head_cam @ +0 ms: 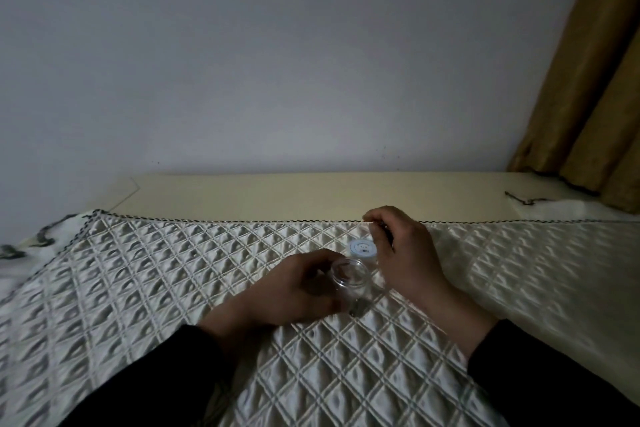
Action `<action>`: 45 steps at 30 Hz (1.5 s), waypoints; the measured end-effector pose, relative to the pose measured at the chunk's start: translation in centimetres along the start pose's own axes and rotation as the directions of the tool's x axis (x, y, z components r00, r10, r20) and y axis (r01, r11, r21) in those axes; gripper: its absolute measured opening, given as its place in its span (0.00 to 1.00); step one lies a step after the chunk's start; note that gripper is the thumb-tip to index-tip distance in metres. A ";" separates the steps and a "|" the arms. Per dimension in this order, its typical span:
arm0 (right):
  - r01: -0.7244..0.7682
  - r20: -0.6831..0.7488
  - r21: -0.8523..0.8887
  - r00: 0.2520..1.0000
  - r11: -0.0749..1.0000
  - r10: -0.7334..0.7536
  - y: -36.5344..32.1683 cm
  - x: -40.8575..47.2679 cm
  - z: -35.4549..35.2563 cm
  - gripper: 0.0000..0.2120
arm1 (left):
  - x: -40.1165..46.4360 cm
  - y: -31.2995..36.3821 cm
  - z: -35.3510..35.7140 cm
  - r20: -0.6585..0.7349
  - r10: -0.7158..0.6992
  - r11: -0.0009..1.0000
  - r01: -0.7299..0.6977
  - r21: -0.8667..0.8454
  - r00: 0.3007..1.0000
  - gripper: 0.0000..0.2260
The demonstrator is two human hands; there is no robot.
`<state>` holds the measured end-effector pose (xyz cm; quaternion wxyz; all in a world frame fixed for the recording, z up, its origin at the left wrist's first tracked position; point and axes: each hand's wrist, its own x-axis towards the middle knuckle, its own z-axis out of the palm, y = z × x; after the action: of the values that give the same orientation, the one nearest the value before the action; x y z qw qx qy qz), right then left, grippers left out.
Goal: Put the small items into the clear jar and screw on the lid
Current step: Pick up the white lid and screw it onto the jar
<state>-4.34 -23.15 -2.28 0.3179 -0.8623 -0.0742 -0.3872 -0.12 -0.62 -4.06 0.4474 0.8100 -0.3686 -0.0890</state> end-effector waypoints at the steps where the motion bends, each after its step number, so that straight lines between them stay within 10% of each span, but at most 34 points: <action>1: -0.043 0.022 -0.035 0.999 0.998 0.044 0.6 0.0 0.1 0.07 | 0.0 -0.1 -0.1 -0.004 -0.008 1.000 0.008 -0.019 1.000 0.24; 10: -0.098 0.442 -0.208 0.878 0.973 0.183 2.8 -0.5 1.6 0.31 | -0.1 0.3 -0.3 -0.051 -0.069 0.976 0.057 -0.208 0.996 0.23; 15: -0.059 0.405 -0.165 0.906 0.985 0.122 2.7 -0.5 1.7 0.22 | 0.1 0.0 -0.3 -0.029 -0.124 0.962 0.113 -0.249 0.992 0.30; 24: -0.321 0.401 0.432 0.906 0.843 0.139 0.1 0.5 -1.3 0.25 | 0.1 0.4 -0.9 -0.110 -0.150 0.949 0.112 -0.295 0.983 0.20; 35: -0.340 0.469 0.504 0.880 0.794 0.079 -0.9 0.0 -1.4 0.28 | 0.4 0.1 -1.2 -0.191 -0.150 0.923 0.068 -0.379 0.970 0.02; 45: -0.255 0.431 0.581 0.902 0.773 -0.027 -1.4 -0.1 -1.4 0.26 | 0.2 0.5 -1.2 -0.067 -0.275 0.801 0.190 -0.568 0.959 0.24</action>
<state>-5.77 -22.90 -0.93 0.5853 -0.7726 -0.2102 -0.1275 0.37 -0.08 -2.94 0.6745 0.6882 -0.1905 -0.1871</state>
